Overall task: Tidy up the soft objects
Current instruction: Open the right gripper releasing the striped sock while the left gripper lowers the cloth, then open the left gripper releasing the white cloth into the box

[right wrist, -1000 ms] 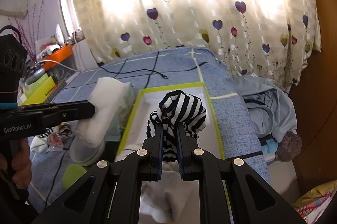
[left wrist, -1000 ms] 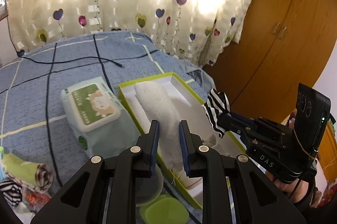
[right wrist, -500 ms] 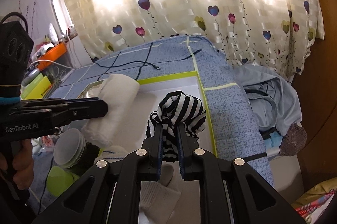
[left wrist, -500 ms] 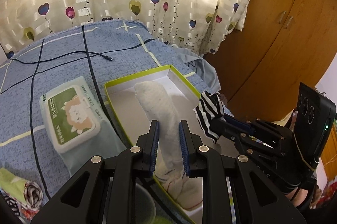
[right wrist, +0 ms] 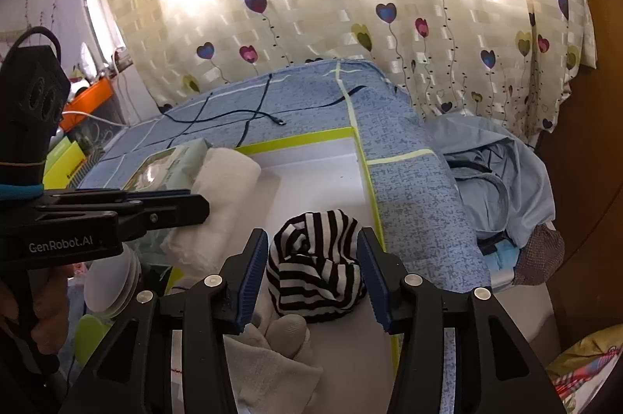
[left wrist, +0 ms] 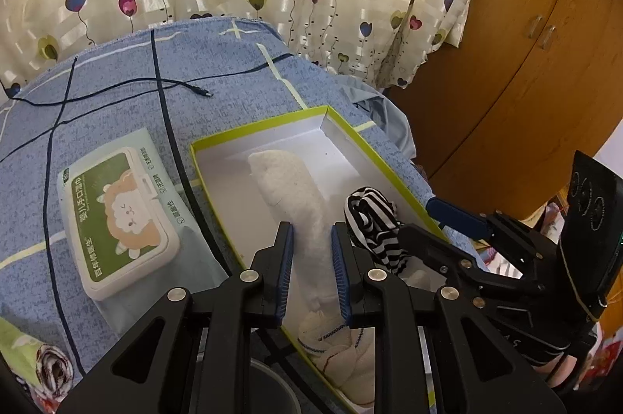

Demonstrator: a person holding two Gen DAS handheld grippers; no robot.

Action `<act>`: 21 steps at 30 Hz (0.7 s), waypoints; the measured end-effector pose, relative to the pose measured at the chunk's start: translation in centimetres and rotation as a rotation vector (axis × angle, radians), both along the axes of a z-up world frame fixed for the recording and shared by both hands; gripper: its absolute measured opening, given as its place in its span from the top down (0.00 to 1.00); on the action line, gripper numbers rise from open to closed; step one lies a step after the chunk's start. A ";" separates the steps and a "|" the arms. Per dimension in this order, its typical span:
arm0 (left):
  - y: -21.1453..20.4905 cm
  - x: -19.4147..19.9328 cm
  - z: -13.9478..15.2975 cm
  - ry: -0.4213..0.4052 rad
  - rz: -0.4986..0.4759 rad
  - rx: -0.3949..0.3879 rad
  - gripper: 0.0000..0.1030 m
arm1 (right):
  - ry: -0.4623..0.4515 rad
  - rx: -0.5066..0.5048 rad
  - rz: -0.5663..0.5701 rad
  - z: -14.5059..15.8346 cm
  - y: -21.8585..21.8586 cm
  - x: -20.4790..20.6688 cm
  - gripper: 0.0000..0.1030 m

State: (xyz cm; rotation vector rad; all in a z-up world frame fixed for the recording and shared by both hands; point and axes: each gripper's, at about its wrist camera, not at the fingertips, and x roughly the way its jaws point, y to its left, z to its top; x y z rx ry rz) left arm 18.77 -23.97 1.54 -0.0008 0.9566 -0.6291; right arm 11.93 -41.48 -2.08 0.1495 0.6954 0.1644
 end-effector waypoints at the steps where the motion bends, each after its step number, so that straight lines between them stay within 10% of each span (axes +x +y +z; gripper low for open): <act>1: 0.0 0.0 0.0 -0.004 -0.003 0.003 0.79 | -0.004 -0.001 -0.003 0.1 0.0 -0.1 0.54; 21: 2.2 -1.5 1.7 -0.047 0.024 -0.028 0.78 | -0.030 -0.017 0.004 1.6 1.0 -1.7 0.54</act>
